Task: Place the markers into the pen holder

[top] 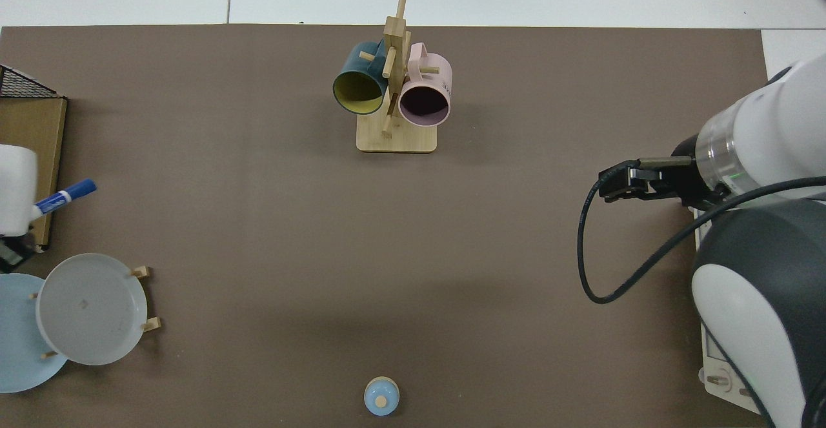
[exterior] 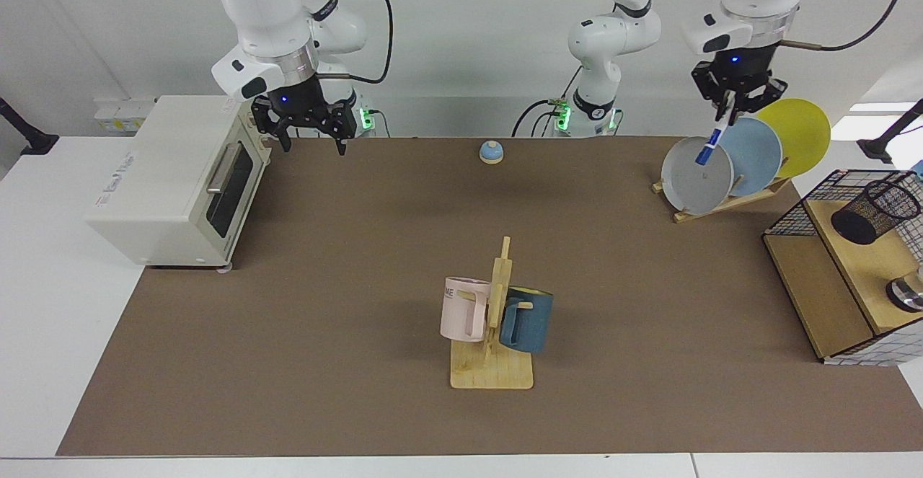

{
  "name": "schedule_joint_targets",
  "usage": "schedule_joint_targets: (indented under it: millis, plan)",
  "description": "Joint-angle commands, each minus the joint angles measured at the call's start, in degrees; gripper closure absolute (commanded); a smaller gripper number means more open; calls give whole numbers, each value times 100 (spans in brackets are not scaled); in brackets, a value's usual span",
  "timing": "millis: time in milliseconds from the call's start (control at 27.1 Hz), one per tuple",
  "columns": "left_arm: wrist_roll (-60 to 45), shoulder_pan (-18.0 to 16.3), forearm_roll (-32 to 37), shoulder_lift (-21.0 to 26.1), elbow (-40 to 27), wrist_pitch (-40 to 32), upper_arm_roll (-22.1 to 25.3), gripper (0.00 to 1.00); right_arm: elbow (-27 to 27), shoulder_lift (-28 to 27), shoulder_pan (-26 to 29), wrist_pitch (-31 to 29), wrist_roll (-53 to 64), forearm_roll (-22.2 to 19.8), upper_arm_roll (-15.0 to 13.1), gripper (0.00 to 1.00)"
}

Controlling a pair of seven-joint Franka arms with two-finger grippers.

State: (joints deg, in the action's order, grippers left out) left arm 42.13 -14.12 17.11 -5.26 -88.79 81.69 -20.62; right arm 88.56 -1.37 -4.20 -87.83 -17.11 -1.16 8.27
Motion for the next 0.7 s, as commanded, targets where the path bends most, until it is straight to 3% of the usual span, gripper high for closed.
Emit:
schedule_joint_targets:
  millis: [0, 295, 663]
  plan:
    - [629, -108, 784, 87, 239, -189, 84, 100, -68, 23, 16, 240, -64, 20, 17, 0]
    - [1911, -302, 1795, 122, 239, 373, 426, 100, 21, 163, 25, 232, -381, 29, 25, 0]
    - [3230, -311, 2455, 148, 239, 1094, 1068, 100, 38, 163, -2, 56, -381, 178, 25, 0]
